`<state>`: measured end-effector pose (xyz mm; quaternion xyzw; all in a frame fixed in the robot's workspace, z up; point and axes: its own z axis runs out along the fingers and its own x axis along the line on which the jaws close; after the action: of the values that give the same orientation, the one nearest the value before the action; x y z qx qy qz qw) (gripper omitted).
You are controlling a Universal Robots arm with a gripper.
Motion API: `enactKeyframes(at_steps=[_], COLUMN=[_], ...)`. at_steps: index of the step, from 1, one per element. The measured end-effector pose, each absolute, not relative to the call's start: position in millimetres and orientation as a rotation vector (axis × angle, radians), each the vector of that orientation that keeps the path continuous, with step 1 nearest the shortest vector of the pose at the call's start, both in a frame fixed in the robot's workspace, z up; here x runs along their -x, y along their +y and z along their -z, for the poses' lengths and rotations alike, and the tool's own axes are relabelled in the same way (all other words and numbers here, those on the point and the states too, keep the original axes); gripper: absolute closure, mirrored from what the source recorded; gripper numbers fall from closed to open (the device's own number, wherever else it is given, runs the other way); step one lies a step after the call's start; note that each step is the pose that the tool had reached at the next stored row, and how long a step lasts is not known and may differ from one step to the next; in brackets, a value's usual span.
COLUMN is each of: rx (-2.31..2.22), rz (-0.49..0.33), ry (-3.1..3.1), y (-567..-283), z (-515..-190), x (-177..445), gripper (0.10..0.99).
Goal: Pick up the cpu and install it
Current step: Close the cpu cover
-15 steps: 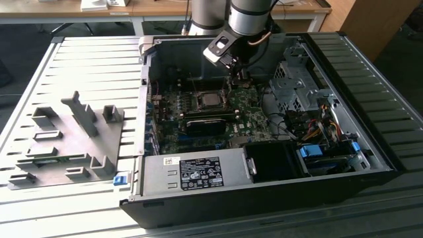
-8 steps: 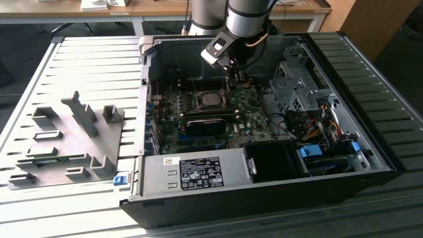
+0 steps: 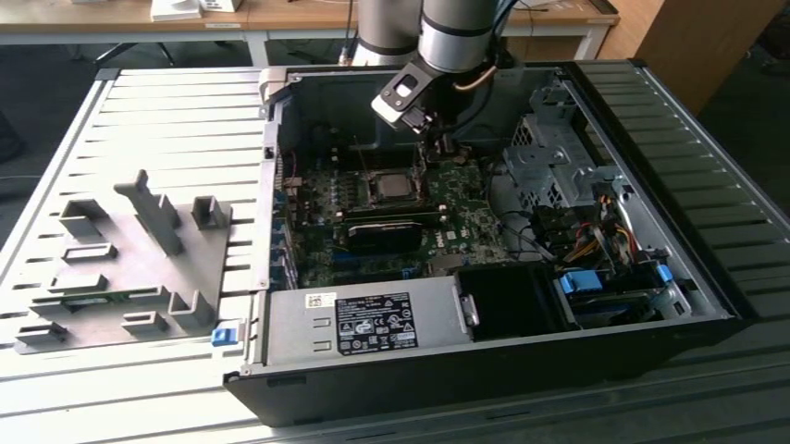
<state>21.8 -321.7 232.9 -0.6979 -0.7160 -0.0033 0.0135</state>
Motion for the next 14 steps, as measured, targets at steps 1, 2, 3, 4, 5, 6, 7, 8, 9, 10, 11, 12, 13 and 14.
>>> enactKeyframes(at_steps=[1,2,3,4,5,6,7,8,9,10,11,12,13,14], rx=[2.174,2.174,2.174,2.174,2.174,2.174,2.174,2.174,2.174,2.174,2.174,2.174,2.174,2.174], rz=[0.010,0.010,0.010,0.010,0.010,0.010,0.010,0.010,0.010,0.010,0.010,0.010,0.010,0.010], ry=[-2.230,-2.230,-2.230,-2.230,-2.230,-2.230,-2.230,-2.230,-2.230,-2.230,-2.230,-2.230,-2.230,-2.230], y=[-322,-322,-322,-322,-322,-322,-322,-322,-322,-322,-322,-322,-322,-322], z=[-232,-232,-231,-231,-230,-230,-229,-228,-228,-227,-226,-225,-224,-224], x=[-21,-21,-20,-20,-20,-19,-18,-17,-16,-14,-12,-10,-8,-5], gripper=[0.980,0.980,0.980,0.980,0.980,0.980,0.980,0.980,0.980,0.980,0.980,0.980,0.980,0.980])
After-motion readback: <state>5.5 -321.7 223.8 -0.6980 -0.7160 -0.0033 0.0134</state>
